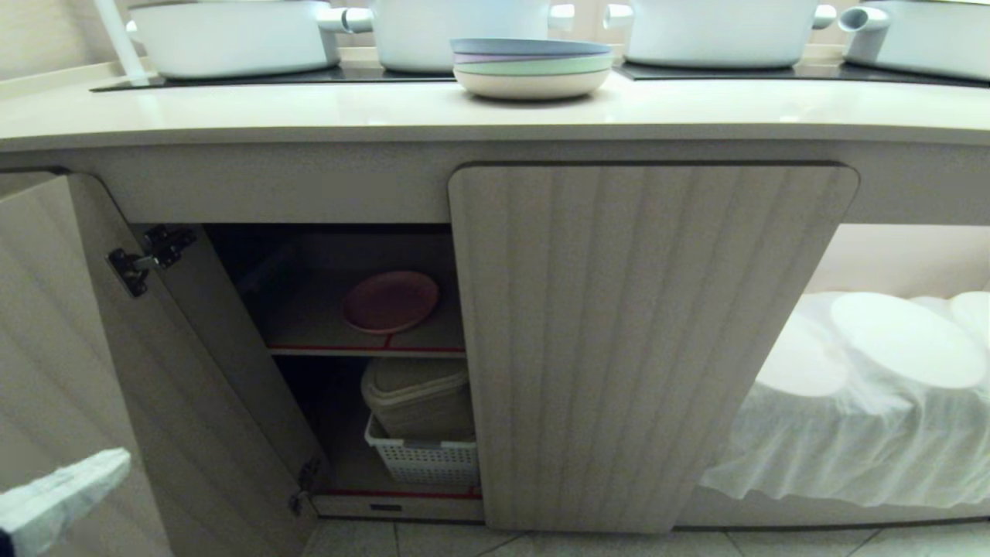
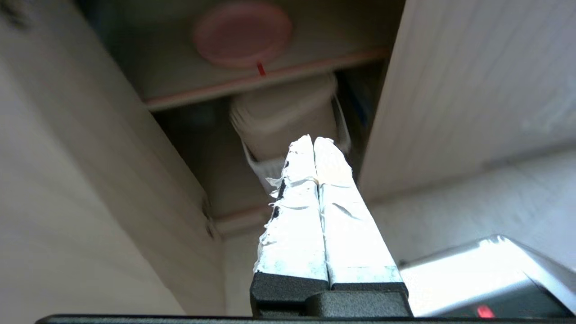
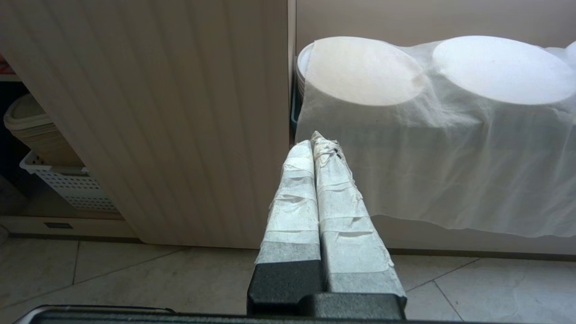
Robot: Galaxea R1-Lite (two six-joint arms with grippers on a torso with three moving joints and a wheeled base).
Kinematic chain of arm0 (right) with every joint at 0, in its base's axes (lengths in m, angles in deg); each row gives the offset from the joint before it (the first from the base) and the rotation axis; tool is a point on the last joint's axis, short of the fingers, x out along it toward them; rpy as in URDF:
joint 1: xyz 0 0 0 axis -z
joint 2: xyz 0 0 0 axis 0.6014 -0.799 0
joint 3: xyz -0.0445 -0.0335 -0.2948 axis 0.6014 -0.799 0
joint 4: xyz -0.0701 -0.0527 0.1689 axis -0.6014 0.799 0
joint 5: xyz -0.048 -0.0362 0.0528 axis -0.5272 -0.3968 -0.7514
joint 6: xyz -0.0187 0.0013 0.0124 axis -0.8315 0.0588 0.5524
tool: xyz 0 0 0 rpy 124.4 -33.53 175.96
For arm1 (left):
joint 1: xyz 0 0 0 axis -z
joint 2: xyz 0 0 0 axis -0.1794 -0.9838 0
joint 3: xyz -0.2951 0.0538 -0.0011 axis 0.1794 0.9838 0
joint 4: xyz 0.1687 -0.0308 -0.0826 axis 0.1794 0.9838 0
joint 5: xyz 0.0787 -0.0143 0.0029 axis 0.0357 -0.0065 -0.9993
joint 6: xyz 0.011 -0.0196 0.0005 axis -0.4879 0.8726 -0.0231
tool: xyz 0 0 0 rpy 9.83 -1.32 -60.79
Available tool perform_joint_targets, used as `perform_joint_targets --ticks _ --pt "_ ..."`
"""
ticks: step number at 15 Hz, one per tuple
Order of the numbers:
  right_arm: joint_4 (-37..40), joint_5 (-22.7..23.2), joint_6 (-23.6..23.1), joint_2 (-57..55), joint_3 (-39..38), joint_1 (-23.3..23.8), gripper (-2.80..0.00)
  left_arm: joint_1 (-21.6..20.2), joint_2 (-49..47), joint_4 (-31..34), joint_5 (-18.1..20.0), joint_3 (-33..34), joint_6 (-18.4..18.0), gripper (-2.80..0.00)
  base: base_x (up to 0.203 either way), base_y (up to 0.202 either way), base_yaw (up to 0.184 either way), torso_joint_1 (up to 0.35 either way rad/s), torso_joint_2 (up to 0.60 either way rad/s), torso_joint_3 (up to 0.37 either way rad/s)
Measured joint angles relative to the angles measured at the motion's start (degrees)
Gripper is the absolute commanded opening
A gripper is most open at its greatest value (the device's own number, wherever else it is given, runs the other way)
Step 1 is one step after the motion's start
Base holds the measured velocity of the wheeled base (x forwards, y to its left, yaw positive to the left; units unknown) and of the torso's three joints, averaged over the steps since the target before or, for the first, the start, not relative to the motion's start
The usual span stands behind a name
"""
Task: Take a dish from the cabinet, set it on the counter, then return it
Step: Take the plate from the cabinet
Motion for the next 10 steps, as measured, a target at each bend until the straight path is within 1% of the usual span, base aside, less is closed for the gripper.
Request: perform_joint_targets --ticks 2,4,7,10 --pt "0.0 0.0 0.1 0.0 0.0 0.0 -2.8 1.0 -9.8 -3.2 0.1 -1.7 -0.3 -2.8 0.0 0.0 0.0 0.0 0.0 0.0" --pt "0.0 0.0 0.0 0.0 0.0 0.0 -2.8 2.3 -19.0 -8.3 -0.1 -2.5 -0.4 -2.8 0.0 0.0 0.0 0.0 0.0 0.0" --pt "0.0 0.0 0.0 0.0 0.0 0.0 -2.8 4.2 -32.8 -19.9 -1.0 -1.9 -0.4 -2.8 0.0 0.0 0.0 0.0 0.0 0.0" --pt "0.0 0.0 0.1 0.0 0.0 0.0 -2.8 5.0 -45.6 -34.2 -3.2 -0.2 0.7 -2.8 0.0 0.0 0.0 0.0 0.0 0.0"
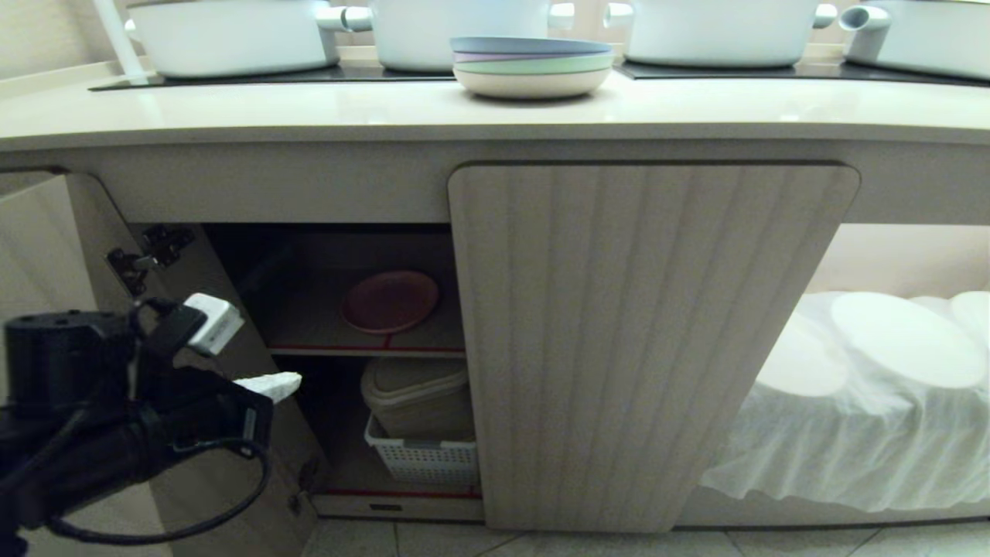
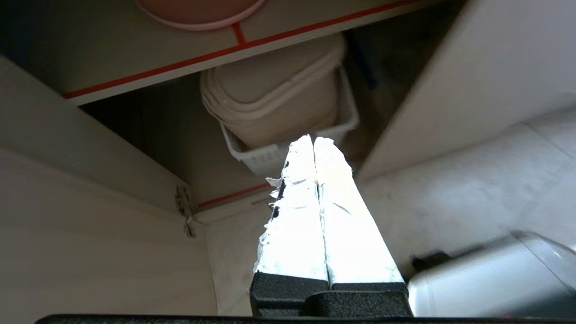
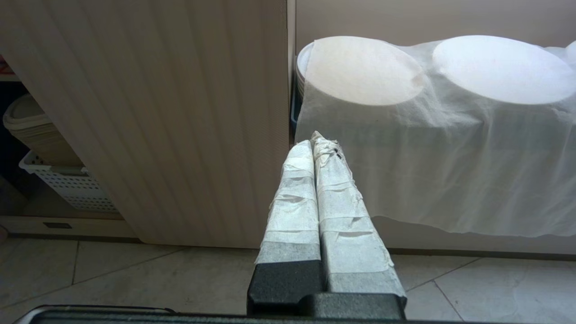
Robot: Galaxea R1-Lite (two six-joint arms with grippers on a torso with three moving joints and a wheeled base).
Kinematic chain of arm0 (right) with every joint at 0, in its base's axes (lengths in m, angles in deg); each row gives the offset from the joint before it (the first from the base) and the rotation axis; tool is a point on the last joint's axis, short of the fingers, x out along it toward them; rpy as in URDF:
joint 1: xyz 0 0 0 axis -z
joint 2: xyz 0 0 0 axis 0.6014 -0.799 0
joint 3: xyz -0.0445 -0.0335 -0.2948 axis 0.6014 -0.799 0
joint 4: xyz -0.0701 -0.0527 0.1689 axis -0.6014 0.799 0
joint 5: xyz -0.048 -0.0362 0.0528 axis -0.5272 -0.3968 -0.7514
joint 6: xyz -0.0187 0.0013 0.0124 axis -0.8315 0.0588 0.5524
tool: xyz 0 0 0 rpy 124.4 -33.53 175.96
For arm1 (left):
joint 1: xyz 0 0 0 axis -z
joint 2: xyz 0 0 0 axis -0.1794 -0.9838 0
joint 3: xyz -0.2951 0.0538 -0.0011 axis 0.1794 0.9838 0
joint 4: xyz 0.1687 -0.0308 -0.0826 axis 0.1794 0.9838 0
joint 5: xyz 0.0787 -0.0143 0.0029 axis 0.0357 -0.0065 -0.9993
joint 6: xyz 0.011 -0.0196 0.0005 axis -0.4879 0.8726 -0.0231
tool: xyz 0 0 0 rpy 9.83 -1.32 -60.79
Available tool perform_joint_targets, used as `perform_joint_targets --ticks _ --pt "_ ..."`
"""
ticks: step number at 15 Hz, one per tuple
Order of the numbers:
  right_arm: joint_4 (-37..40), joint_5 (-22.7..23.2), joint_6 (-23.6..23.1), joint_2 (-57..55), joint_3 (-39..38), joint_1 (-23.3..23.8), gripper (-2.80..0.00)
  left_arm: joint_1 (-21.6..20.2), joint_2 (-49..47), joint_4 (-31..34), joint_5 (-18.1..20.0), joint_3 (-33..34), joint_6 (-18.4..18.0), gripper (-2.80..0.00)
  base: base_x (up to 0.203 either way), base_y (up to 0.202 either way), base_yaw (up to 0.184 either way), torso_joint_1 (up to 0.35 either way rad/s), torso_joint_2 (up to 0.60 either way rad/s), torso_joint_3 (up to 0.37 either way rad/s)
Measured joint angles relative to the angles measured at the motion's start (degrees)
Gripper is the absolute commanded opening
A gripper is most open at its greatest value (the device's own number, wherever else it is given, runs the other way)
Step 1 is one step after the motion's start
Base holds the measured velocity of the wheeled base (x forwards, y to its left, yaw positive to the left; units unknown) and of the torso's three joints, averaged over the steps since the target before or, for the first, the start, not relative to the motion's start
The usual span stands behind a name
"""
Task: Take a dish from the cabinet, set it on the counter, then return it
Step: Take the plate from the cabinet
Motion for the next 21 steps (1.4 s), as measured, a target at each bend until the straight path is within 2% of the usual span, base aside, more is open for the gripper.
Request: perform_joint_targets --ticks 4,6,9,12,15,19,21 --pt "0.0 0.0 0.0 0.0 0.0 0.0 -2.8 0.5 -15.7 -17.9 -5.2 -0.4 3.8 -2.8 0.0 0.0 0.0 0.0 0.0 0.0" --pt "0.0 0.0 0.0 0.0 0.0 0.0 -2.8 0.7 -21.8 -23.8 -6.7 -3.5 6.8 -2.8 0.0 0.0 0.0 0.0 0.0 0.0" --pt "0.0 0.0 -0.1 0.0 0.0 0.0 -2.8 1.3 -28.1 -24.7 -9.3 -8.1 8.0 -2.8 0.0 0.0 0.0 0.0 0.0 0.0" --pt "0.0 0.0 -0.1 0.0 0.0 0.0 -2.8 2.3 -32.4 -24.8 -9.9 -10.6 9.1 -2.8 0.0 0.0 0.0 0.0 0.0 0.0" --pt "0.0 0.0 -0.1 0.0 0.0 0.0 -2.8 2.9 -35.4 -24.3 -11.4 -14.5 12.3 -2.8 0.0 0.0 0.0 0.0 0.0 0.0" --pt "0.0 0.0 -0.1 0.0 0.0 0.0 -2.8 3.1 -38.0 -24.3 -11.4 -18.8 13.0 -2.8 0.0 0.0 0.0 0.0 0.0 0.0" --pt "0.0 0.0 -0.1 0.0 0.0 0.0 -2.8 3.3 -38.7 -24.2 -11.5 -21.2 15.2 -2.8 0.0 0.0 0.0 0.0 0.0 0.0"
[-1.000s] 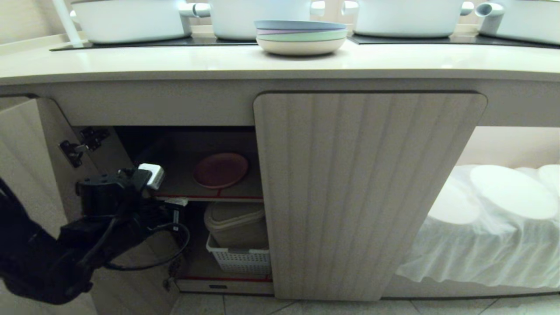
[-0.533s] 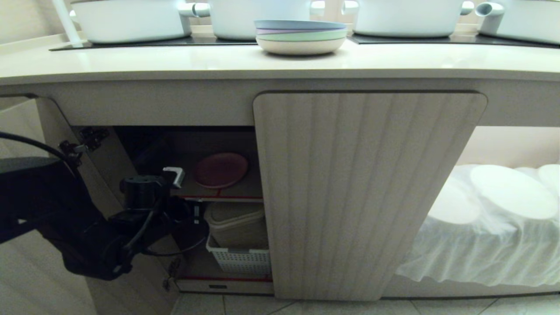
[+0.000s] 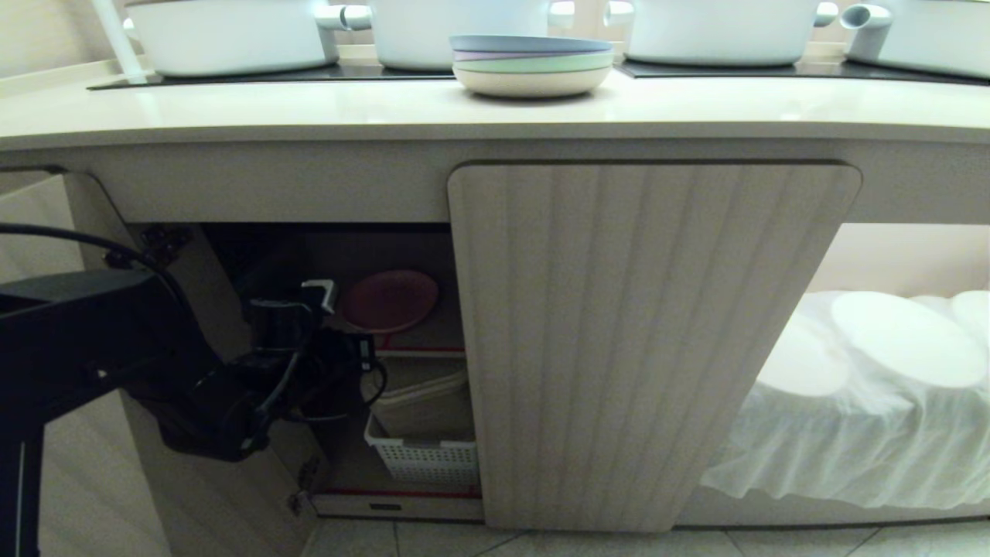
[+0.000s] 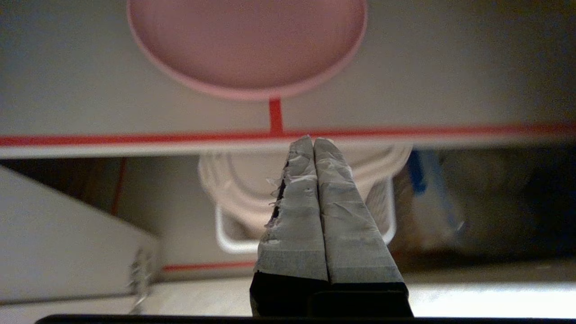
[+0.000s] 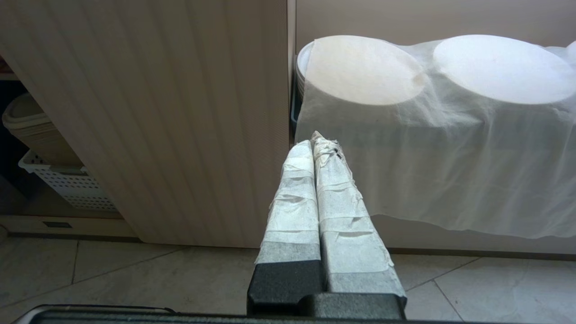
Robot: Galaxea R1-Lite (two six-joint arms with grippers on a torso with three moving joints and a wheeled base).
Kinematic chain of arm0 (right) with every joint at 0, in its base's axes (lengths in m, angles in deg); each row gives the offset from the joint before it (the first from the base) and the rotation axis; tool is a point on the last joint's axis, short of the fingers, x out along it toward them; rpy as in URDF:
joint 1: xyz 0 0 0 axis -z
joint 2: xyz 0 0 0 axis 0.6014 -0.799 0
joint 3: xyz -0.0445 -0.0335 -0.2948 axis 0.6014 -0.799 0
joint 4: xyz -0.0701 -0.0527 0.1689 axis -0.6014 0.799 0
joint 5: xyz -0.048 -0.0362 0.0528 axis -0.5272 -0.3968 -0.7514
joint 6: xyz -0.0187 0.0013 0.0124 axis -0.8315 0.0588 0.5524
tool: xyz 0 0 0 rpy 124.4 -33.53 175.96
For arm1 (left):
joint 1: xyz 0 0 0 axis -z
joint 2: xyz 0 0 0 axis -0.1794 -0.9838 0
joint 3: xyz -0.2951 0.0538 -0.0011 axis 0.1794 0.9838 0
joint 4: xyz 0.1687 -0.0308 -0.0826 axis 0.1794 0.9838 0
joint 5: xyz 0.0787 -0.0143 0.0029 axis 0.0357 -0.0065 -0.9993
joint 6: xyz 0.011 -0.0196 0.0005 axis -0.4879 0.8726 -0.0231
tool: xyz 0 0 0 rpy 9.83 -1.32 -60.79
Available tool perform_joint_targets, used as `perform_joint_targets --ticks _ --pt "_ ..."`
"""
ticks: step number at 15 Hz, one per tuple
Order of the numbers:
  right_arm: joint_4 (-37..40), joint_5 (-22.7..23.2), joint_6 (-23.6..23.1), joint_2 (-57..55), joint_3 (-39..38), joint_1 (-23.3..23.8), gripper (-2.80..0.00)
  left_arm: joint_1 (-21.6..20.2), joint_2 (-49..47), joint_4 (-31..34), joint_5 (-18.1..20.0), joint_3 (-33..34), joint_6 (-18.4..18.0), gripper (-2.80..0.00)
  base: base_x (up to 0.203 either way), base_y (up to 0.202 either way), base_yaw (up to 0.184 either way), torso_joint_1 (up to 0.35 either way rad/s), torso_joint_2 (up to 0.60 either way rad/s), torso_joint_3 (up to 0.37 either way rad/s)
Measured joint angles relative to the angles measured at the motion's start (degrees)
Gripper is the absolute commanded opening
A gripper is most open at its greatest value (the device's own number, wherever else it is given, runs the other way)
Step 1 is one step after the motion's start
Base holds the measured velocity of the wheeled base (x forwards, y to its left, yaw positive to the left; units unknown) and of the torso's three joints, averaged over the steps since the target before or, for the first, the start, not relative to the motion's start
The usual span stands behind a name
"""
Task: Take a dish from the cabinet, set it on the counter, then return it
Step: Take the plate from the cabinet
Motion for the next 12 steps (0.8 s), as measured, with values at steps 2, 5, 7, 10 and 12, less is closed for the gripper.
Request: perform_joint_targets --ticks 2,5,7,10,12 --pt "0.0 0.0 0.0 0.0 0.0 0.0 -2.8 0.6 -0.7 0.1 -0.3 -2.4 2.0 -2.8 0.0 0.0 0.0 0.0 0.0 0.0" --pt "0.0 0.0 0.0 0.0 0.0 0.0 -2.8 0.9 -1.6 0.5 -0.4 -4.5 2.3 -2.8 0.0 0.0 0.0 0.0 0.0 0.0" --pt "0.0 0.0 0.0 0.0 0.0 0.0 -2.8 1.0 -2.2 1.2 -0.4 -5.7 2.3 -2.8 0.0 0.0 0.0 0.0 0.0 0.0" --pt "0.0 0.0 0.0 0.0 0.0 0.0 -2.8 1.0 -3.0 4.2 -0.9 -8.6 3.2 -2.8 0.0 0.0 0.0 0.0 0.0 0.0" --pt "0.0 0.0 0.0 0.0 0.0 0.0 -2.8 1.0 -3.2 8.5 -1.7 -10.9 4.3 -2.8 0.0 0.0 0.0 0.0 0.0 0.0"
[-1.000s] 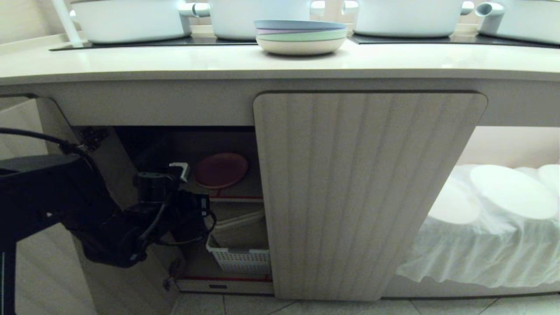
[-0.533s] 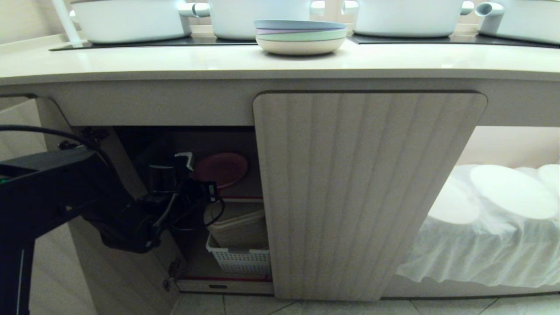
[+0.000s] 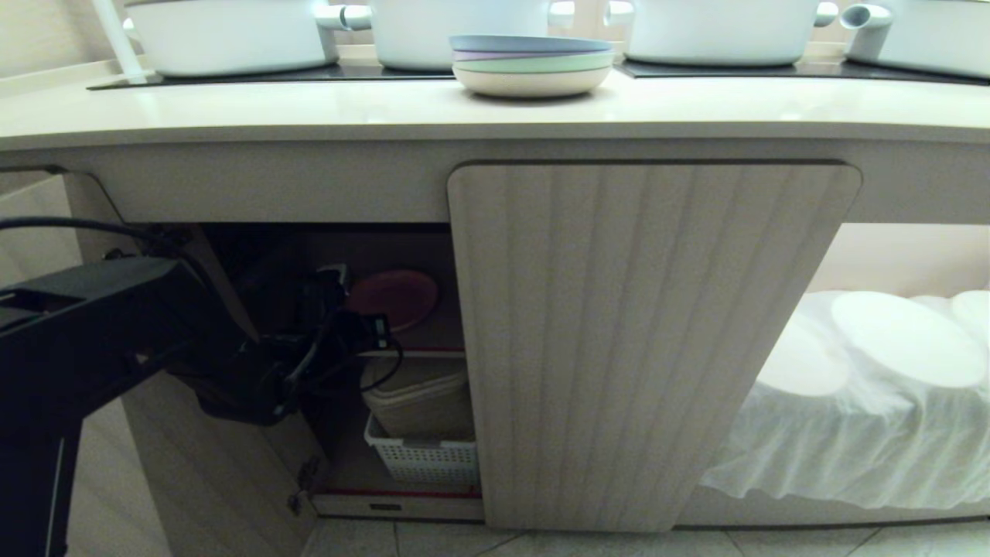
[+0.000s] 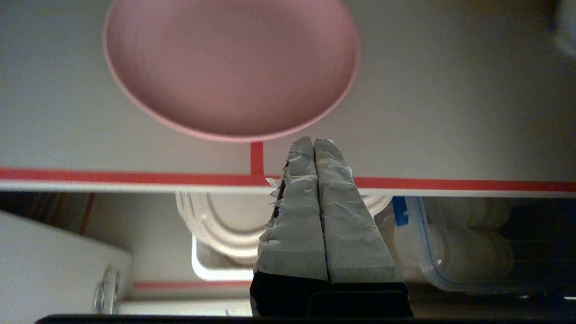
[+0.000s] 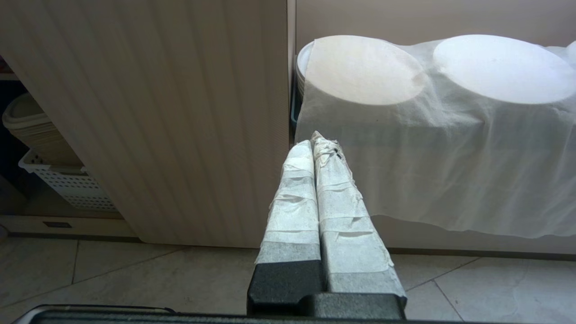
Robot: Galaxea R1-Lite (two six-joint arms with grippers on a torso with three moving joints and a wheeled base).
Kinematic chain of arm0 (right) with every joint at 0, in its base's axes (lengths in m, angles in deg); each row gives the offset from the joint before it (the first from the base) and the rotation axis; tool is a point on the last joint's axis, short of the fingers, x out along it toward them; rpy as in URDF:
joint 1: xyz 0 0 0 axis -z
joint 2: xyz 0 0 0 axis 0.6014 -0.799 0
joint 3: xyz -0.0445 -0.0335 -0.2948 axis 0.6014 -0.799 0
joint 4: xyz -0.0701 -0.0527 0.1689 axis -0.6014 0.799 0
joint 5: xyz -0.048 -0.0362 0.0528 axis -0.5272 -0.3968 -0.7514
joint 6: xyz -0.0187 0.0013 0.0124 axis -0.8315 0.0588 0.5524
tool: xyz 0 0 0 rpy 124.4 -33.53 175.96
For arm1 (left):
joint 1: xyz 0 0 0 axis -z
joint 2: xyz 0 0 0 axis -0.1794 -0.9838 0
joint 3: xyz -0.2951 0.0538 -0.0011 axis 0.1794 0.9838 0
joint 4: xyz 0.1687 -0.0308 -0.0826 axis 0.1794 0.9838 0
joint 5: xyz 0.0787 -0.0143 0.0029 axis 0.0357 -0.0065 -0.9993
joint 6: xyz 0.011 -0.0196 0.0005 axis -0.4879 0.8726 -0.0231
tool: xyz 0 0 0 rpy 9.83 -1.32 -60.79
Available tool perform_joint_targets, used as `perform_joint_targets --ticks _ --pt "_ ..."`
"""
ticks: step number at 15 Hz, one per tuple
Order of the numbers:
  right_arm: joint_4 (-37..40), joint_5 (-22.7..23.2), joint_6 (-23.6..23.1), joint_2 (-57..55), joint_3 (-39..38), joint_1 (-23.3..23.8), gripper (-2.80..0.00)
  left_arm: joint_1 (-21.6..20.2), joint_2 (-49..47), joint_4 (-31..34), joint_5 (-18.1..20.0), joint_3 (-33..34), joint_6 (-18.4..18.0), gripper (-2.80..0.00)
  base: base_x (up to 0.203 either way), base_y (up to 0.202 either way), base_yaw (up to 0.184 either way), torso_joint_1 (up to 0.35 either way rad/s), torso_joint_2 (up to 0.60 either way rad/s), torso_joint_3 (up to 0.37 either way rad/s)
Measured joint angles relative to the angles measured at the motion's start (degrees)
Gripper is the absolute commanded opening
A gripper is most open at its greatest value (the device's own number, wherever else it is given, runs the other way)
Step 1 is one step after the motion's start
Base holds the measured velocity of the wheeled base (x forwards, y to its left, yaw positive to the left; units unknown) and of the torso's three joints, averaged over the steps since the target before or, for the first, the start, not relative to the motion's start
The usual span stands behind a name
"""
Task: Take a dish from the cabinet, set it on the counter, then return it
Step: Take the plate from the cabinet
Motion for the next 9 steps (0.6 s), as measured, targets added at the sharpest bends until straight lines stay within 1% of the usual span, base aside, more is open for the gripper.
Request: perform_joint_targets --ticks 2,4,9 --pt "0.0 0.0 0.0 0.0 0.0 0.0 -2.8 0.0 -0.1 3.5 -0.3 -1.6 0.7 -2.8 0.0 0.0 0.0 0.0 0.0 0.0" --pt "0.0 0.0 0.0 0.0 0.0 0.0 -2.8 0.0 -0.2 5.6 -0.2 -2.2 0.8 -2.8 0.0 0.0 0.0 0.0 0.0 0.0" --pt "0.0 0.0 0.0 0.0 0.0 0.0 -2.8 -0.1 -1.7 7.5 -0.2 -6.1 1.0 -2.8 0.0 0.0 0.0 0.0 0.0 0.0"
